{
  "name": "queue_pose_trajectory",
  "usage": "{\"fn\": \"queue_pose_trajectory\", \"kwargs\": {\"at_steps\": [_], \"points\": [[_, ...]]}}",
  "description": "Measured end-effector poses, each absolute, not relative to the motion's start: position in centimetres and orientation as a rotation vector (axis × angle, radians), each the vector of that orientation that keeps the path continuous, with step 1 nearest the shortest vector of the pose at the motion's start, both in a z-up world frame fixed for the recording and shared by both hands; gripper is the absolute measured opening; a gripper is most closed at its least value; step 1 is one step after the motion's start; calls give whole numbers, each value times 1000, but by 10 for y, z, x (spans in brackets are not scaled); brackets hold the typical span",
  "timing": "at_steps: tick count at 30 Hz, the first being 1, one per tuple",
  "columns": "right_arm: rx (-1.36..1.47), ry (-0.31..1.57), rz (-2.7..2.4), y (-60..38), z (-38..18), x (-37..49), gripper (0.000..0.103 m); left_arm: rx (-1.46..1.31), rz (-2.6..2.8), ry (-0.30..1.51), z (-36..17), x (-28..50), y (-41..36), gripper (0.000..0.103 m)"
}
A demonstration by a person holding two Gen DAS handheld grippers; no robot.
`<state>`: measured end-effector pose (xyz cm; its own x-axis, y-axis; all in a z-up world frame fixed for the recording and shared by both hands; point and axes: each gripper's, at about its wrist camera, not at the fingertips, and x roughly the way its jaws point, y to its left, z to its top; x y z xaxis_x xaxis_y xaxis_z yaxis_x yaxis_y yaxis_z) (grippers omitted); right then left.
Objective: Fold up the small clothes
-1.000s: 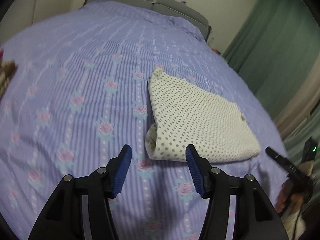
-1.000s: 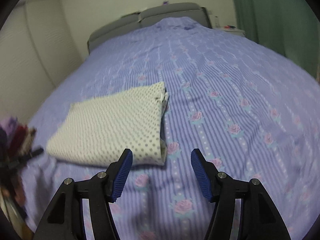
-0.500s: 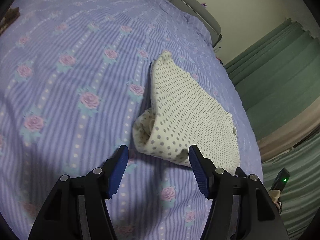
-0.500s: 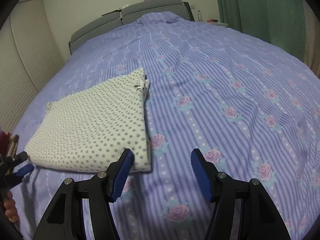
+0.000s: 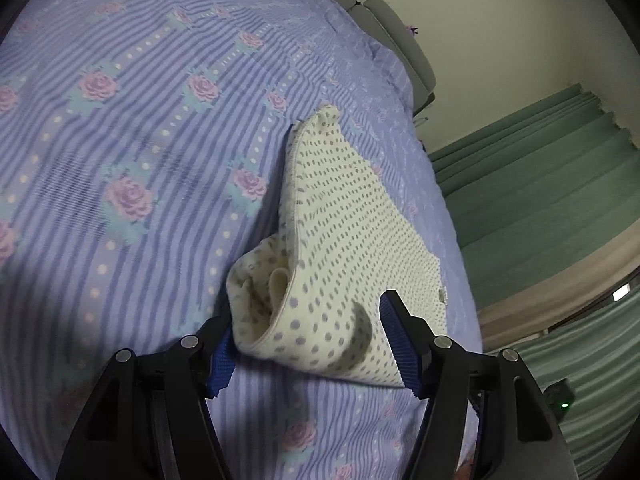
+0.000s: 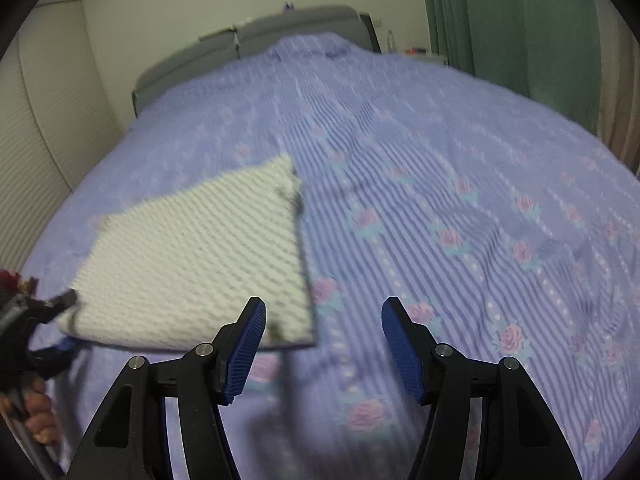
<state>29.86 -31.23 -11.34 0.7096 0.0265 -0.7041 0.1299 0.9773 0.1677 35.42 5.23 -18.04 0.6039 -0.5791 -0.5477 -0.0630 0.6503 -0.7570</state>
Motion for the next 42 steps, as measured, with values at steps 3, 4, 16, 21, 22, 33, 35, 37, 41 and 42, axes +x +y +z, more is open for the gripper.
{"fn": "queue_pose_trajectory", "kwargs": {"at_steps": [3,4,16,21,22,33,35,37,41,42], "points": [[196,763,1,-287,-100,303,61,-834,-352,880,-184,356,51,56],[198,760,27,-278,-99,307,61,-835,-351,881,-184,355,50,55],[211,852,214,-200,-121,338,17,-681,-322,866,-167,355,36,28],[212,874,218,-198,-132,342,15,-481,-311,816,-139,352,17,22],[219,881,221,-198,-135,344,14,-447,-311,807,-133,350,13,21],[298,942,293,-206,-154,370,11,-236,-367,751,-92,363,-29,19],[309,908,317,-215,-143,369,11,-203,-382,736,-83,362,-39,19],[303,870,302,-232,-128,367,11,-151,-387,722,-77,360,-52,18],[312,827,269,-270,-113,360,11,-66,-410,720,-72,364,-87,18],[310,821,253,-278,-111,358,11,-52,-415,722,-72,366,-96,18]]}}
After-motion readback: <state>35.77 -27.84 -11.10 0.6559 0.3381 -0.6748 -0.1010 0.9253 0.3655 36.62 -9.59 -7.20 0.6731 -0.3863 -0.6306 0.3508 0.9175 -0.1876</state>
